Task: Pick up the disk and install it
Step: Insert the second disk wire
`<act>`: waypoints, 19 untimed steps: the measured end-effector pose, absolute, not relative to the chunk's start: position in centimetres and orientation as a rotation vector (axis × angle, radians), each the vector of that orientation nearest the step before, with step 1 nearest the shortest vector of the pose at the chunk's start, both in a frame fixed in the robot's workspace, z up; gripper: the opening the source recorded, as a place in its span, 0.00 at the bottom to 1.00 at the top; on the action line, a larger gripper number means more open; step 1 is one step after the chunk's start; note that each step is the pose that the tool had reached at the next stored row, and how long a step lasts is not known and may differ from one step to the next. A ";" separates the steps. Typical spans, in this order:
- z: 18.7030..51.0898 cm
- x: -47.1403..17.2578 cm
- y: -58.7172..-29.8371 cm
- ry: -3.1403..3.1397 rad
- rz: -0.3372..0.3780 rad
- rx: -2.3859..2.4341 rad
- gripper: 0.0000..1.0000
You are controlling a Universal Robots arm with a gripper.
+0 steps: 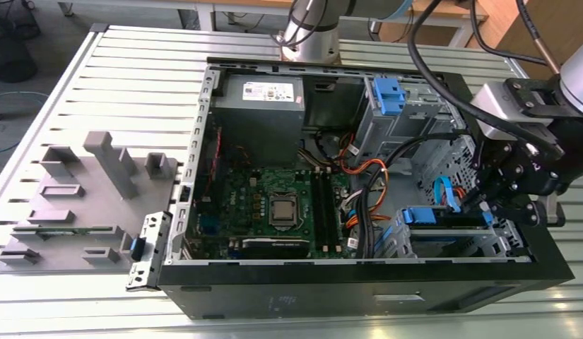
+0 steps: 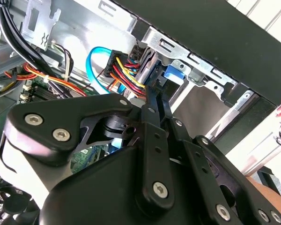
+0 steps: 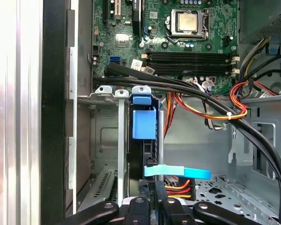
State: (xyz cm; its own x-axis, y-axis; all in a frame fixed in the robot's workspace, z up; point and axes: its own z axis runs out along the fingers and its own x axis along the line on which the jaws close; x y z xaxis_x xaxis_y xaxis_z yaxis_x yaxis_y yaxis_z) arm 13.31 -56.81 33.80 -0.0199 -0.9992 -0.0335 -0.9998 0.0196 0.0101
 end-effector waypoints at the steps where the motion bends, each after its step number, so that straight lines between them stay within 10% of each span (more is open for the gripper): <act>1: 33.8 13.3 -56.8 2.231 0.048 -2.187 0.16; 19: 33.3 13.3 -56.8 2.231 0.048 -2.188 0.16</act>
State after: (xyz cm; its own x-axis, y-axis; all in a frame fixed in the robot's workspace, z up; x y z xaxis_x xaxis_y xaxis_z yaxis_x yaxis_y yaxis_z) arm 13.25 -56.80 33.29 -0.0199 -0.9993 -0.0332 -0.9998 0.0196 0.0101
